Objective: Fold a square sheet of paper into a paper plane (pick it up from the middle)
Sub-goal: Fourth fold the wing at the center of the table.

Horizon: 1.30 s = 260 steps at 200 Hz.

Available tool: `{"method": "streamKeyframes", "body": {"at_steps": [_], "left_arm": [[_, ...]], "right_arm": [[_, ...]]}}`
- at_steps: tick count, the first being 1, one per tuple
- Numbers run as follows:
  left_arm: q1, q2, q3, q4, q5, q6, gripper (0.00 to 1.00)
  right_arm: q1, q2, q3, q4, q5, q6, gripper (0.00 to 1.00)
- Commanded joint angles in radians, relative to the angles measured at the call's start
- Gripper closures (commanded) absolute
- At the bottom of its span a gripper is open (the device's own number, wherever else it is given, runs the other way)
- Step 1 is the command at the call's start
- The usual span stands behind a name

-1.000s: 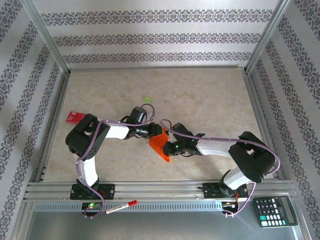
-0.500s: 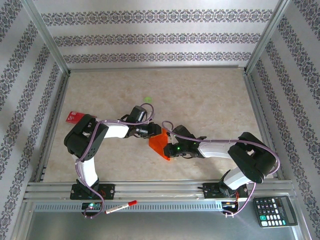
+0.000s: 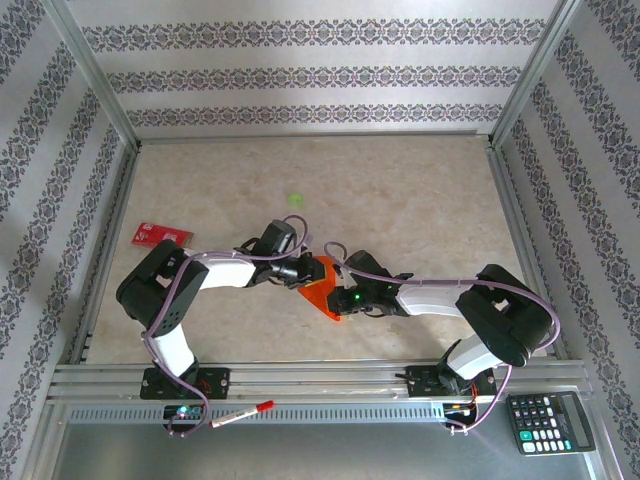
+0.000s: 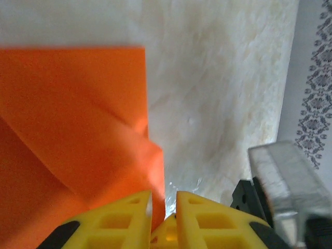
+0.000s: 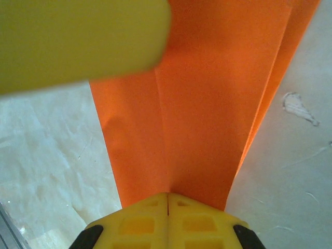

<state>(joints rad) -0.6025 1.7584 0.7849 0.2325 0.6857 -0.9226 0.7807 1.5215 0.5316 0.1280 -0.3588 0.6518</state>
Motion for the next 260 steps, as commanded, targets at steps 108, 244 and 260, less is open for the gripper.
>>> {"method": "streamKeyframes", "body": {"at_steps": [108,244,260], "left_arm": [[0.091,0.141,0.113,-0.137,-0.035,0.110,0.90],[0.048,0.034,0.107,-0.089,0.006,0.062,0.82],[0.051,0.092,0.123,-0.081,0.012,0.073,0.83]], "right_arm": [[0.003,0.059,-0.065,-0.151,0.012,-0.018,1.00],[0.006,0.063,-0.062,-0.143,0.021,-0.011,1.00],[0.005,0.073,-0.055,-0.144,0.017,-0.017,1.00]]}}
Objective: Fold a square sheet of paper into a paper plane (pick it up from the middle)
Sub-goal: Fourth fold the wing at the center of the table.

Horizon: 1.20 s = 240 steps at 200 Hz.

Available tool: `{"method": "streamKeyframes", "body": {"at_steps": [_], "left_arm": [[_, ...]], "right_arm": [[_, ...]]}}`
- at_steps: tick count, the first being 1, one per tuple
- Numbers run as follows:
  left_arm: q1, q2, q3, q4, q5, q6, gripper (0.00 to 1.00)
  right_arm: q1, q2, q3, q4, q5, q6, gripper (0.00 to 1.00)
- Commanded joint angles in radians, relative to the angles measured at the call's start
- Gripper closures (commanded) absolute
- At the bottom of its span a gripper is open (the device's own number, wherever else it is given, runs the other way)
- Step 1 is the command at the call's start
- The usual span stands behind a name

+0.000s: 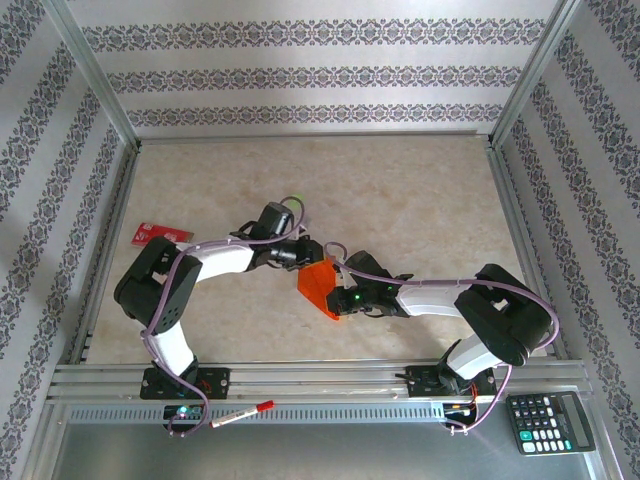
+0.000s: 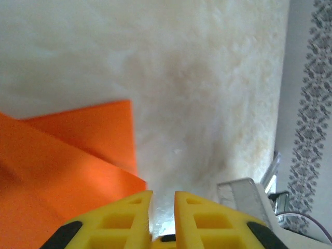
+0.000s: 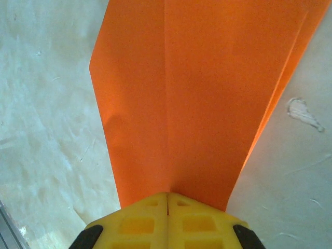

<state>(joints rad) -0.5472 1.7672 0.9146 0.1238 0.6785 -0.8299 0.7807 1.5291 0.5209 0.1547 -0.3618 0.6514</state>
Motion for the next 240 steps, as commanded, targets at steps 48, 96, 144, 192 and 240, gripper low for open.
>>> {"method": "streamKeyframes", "body": {"at_steps": [48,96,144,192,240], "left_arm": [[0.023,0.180,0.034,-0.034,-0.020,0.069,0.91],[0.022,0.210,-0.025,0.022,-0.018,0.048,0.98],[0.022,0.210,-0.035,0.026,-0.019,0.051,0.99],[0.022,0.205,-0.033,0.001,-0.046,0.057,1.00],[0.023,0.214,-0.028,-0.013,-0.066,0.063,1.00]], "right_arm": [[-0.001,0.047,-0.023,-0.182,0.010,-0.023,1.00],[-0.037,-0.030,0.067,-0.145,-0.060,-0.002,0.97],[-0.052,0.097,0.145,-0.136,-0.091,-0.022,0.96],[-0.023,0.067,0.047,-0.134,-0.091,0.019,1.00],[0.031,-0.043,-0.055,-0.127,-0.042,0.093,1.00]]}}
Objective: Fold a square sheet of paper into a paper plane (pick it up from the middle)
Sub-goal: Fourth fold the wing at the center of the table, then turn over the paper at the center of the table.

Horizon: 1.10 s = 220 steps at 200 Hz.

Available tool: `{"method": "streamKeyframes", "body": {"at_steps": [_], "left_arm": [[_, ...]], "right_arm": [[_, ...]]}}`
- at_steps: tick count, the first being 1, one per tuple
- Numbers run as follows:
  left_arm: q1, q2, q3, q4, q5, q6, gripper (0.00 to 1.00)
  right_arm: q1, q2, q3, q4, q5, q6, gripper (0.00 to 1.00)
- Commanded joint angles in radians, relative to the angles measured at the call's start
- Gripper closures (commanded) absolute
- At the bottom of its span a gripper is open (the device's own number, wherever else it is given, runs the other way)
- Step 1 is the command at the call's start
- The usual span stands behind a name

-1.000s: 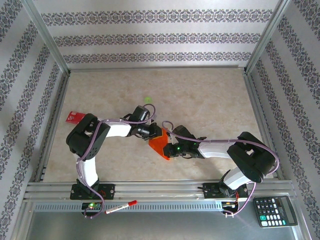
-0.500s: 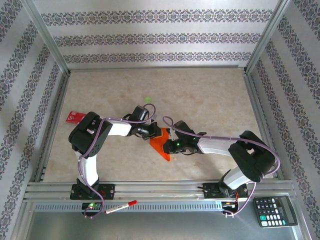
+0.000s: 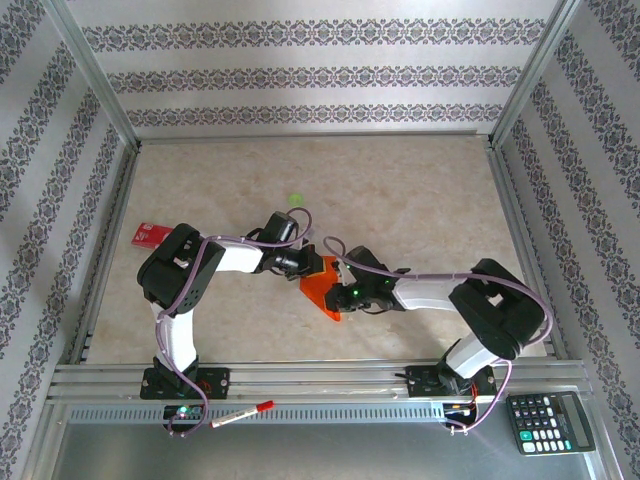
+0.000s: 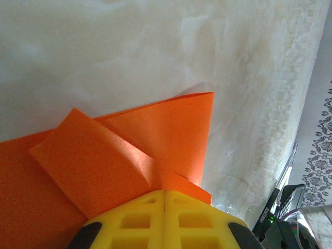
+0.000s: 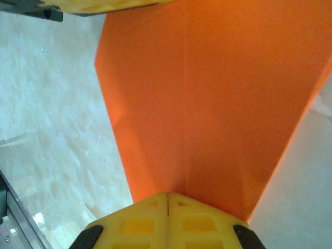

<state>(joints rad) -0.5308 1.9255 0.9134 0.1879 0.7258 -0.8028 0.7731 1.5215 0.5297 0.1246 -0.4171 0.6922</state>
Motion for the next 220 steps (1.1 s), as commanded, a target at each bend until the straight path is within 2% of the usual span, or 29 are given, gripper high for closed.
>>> {"method": "streamKeyframes", "body": {"at_steps": [1,49,77,116,144,156,220], "left_arm": [[0.006,0.055,-0.026,-0.077,-0.114,0.036,1.00],[0.005,0.053,-0.022,-0.090,-0.116,0.043,1.00],[0.006,0.052,-0.014,-0.084,-0.102,0.039,1.00],[0.004,0.040,-0.008,-0.090,-0.097,0.039,1.00],[0.005,0.040,-0.004,-0.096,-0.092,0.041,1.00],[0.004,0.040,-0.004,-0.096,-0.094,0.041,1.00],[0.004,0.041,0.010,-0.117,-0.095,0.056,1.00]], "right_arm": [[0.040,-0.037,-0.066,-0.097,0.014,0.054,1.00],[0.068,-0.074,-0.094,-0.092,0.044,0.080,1.00],[0.008,-0.137,-0.064,-0.127,0.059,0.061,1.00],[-0.082,-0.257,-0.078,-0.109,0.146,0.084,0.81],[-0.092,-0.207,-0.045,-0.087,0.140,0.076,0.68],[-0.092,-0.172,-0.029,-0.072,0.139,0.071,0.65],[-0.066,0.005,0.001,0.102,0.062,0.100,0.66]]}}
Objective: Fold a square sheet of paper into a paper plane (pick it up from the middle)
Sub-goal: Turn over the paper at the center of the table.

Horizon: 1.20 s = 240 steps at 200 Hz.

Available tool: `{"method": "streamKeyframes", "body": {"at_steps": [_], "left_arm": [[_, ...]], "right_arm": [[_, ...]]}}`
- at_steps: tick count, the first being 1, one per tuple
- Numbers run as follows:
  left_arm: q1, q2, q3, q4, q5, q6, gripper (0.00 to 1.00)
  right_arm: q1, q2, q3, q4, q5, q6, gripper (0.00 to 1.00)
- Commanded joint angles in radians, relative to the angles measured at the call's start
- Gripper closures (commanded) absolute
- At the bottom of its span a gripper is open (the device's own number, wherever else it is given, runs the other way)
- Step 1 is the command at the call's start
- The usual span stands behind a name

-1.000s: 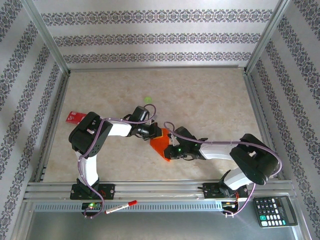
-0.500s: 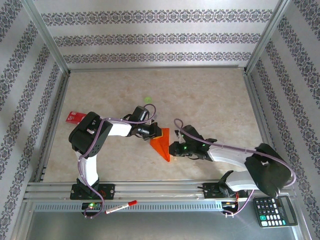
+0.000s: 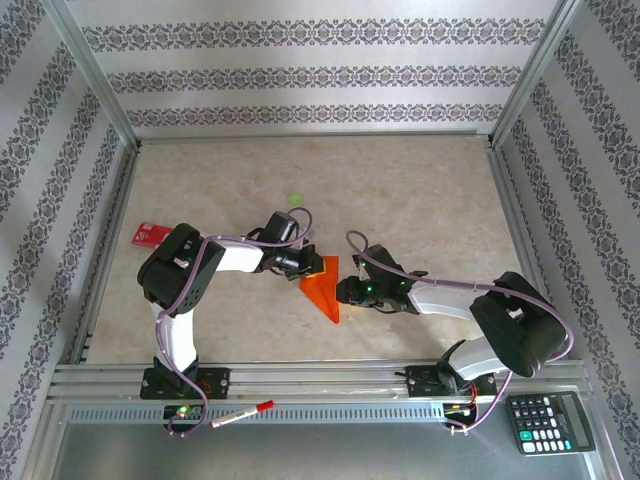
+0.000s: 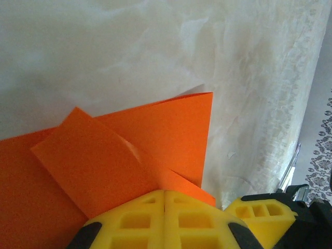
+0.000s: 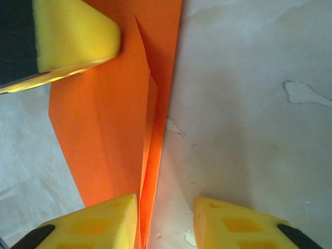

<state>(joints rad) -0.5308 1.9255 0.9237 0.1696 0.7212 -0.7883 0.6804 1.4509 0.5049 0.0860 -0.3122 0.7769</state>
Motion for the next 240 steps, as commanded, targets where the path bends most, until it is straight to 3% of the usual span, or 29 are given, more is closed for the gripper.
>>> {"method": "streamKeyframes", "body": {"at_steps": [1,40,101,169,188,204,224,240], "left_arm": [[0.004,0.041,0.000,-0.100,-0.091,0.042,1.00],[0.004,0.042,0.009,-0.108,-0.095,0.045,1.00],[0.004,0.040,0.001,-0.100,-0.095,0.045,1.00],[0.005,0.040,-0.005,-0.098,-0.095,0.046,1.00],[0.004,0.038,-0.005,-0.100,-0.094,0.046,1.00],[0.004,0.035,-0.002,-0.099,-0.093,0.044,0.99],[0.004,0.019,0.011,-0.098,-0.079,0.037,0.89],[0.009,-0.028,0.031,-0.094,-0.052,0.017,0.74]], "right_arm": [[0.028,0.077,0.026,0.142,-0.044,0.017,0.67],[0.048,0.092,0.023,0.201,-0.050,0.041,0.68],[0.035,-0.039,-0.002,0.078,0.046,0.021,0.69],[0.053,0.036,0.009,0.121,0.028,0.034,0.70],[0.067,0.061,0.015,0.141,0.019,0.041,0.75],[0.069,0.069,0.018,0.146,0.022,0.044,0.85],[0.055,0.030,0.006,0.129,0.039,0.028,1.00],[0.033,-0.042,0.020,-0.006,0.109,-0.029,1.00]]}}
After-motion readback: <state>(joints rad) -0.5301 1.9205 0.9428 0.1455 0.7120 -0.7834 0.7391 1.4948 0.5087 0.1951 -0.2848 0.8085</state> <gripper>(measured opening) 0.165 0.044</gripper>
